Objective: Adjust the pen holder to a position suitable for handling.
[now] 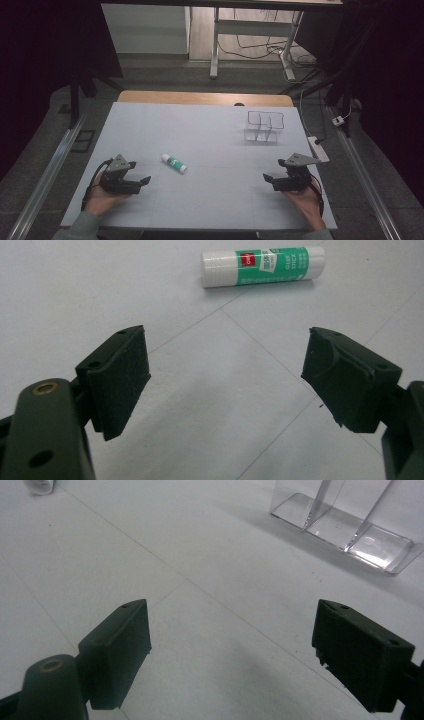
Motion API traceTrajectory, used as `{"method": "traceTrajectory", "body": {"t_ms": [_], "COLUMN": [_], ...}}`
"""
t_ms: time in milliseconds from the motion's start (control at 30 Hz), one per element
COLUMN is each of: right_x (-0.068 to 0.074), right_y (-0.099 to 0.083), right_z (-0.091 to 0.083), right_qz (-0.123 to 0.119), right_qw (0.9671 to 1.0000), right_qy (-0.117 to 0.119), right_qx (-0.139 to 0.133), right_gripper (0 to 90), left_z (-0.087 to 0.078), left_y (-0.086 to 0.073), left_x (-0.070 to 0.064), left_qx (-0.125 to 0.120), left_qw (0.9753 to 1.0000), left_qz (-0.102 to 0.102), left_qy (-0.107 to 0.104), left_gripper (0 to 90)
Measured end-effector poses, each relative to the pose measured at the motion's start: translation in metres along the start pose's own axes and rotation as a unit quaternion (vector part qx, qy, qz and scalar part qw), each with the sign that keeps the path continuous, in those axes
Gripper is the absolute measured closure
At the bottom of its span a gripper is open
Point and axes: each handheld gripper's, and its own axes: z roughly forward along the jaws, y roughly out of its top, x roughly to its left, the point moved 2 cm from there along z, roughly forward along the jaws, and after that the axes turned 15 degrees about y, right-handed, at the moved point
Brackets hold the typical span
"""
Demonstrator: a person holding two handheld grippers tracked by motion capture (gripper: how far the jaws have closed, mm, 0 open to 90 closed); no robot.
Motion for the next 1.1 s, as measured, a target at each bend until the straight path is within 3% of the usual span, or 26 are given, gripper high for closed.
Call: {"method": "traceTrajectory", "body": {"t_ms": [700,1100], "right_x": [-0.0011,-0.0069], "right_y": [-0.0024,0.0039], "right_z": [0.0048,0.0043], "right_qz": [0.012,0.020], "right_qw": [0.9999,0.9998], "right_qy": [0.005,-0.007], "right_qx": [0.010,0.003], "right_gripper": [19.1,22.1], "left_z": [0.0019,0.0021], "left_y": [-0.0016,-0.0024], "left_x": [0.0011,0.0024], "left_qx": [-0.002,0.002], "left_qw": [1.0000,1.0000], "left_qz": [0.002,0.008], "left_qy": [-0.005,0.005], "left_gripper": [19.6,19.6]}}
